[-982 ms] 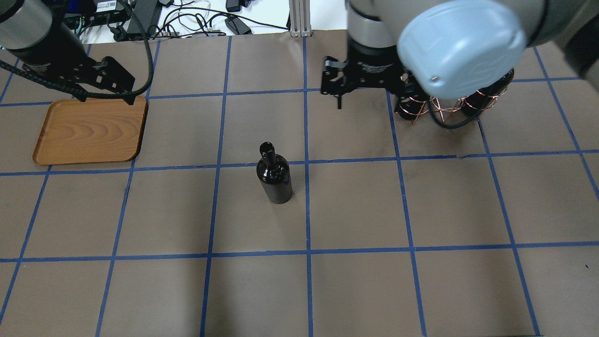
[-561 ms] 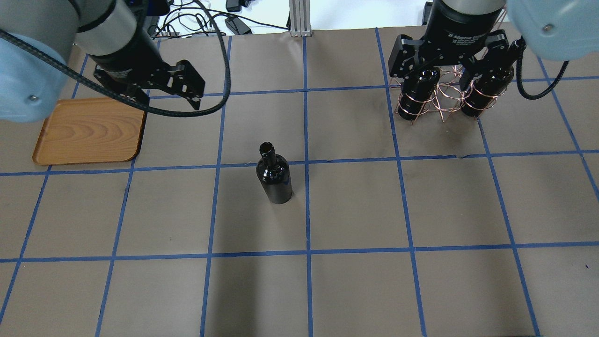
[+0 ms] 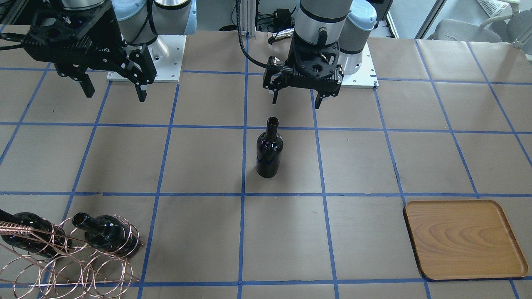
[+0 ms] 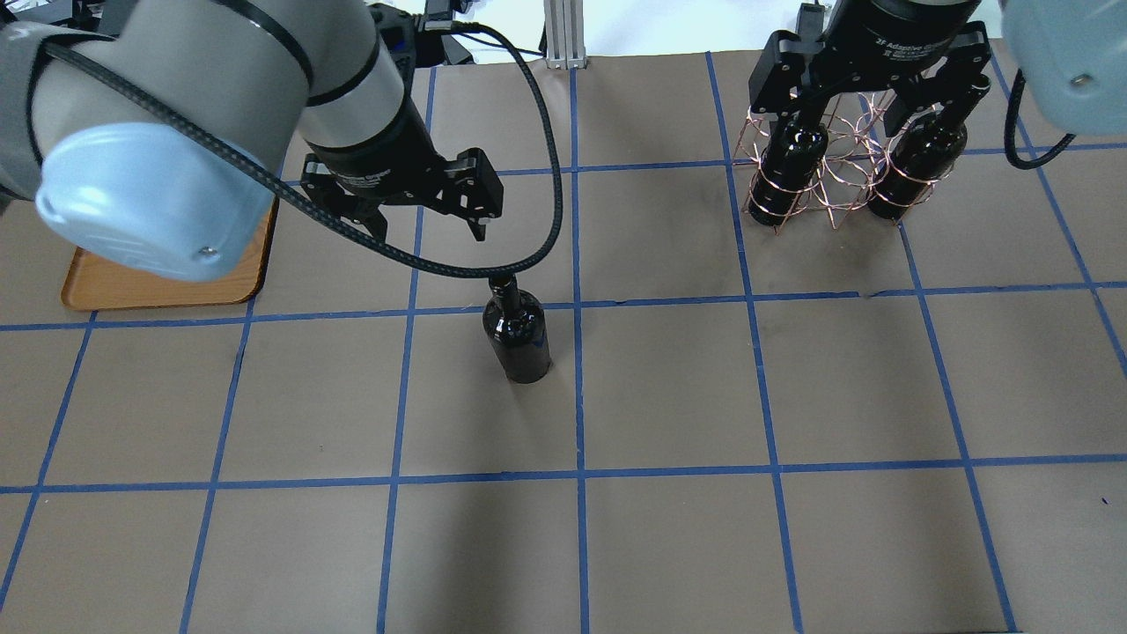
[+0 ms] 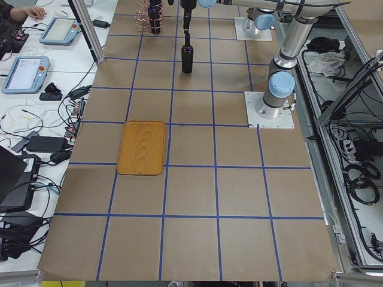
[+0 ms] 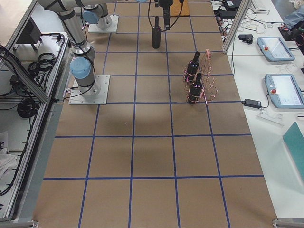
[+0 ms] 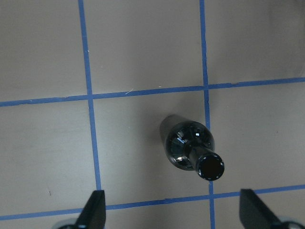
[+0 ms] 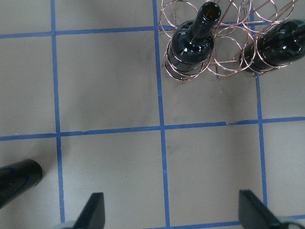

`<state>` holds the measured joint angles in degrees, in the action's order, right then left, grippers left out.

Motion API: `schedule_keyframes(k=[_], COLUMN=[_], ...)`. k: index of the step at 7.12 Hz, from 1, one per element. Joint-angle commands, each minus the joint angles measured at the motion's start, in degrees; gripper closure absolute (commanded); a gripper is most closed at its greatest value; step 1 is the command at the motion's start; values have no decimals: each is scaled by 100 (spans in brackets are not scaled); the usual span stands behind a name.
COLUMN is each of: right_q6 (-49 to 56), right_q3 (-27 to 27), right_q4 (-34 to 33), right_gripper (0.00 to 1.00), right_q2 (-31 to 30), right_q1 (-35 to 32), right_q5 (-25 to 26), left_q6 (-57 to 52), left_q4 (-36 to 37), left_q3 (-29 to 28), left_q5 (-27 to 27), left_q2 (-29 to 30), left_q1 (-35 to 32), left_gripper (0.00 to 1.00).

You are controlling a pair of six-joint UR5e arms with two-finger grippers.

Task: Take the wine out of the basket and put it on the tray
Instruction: 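Lower the left gripper onto the bottle neck and grasp it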

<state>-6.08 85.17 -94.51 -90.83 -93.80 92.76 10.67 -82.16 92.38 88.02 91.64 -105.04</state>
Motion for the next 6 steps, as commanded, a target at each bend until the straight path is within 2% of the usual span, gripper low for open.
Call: schedule_keyframes(k=[1, 5, 6], right_q6=[-199, -227, -210], right_q3=[-52, 43, 44], right_q4=[-217, -121, -120], right_gripper=[0, 0, 0], right_q2=[12, -5, -5], right_q1=[-286, -340, -340], right_q5=[-13, -74, -65], left_q6=[58, 23, 23], left_q4=[759, 807, 816], left_q3=[471, 544, 544], left_q5=[-13, -189, -198], left_q2=[178, 469, 495], left_q1=[-148, -166, -166], left_gripper=[0, 2, 12])
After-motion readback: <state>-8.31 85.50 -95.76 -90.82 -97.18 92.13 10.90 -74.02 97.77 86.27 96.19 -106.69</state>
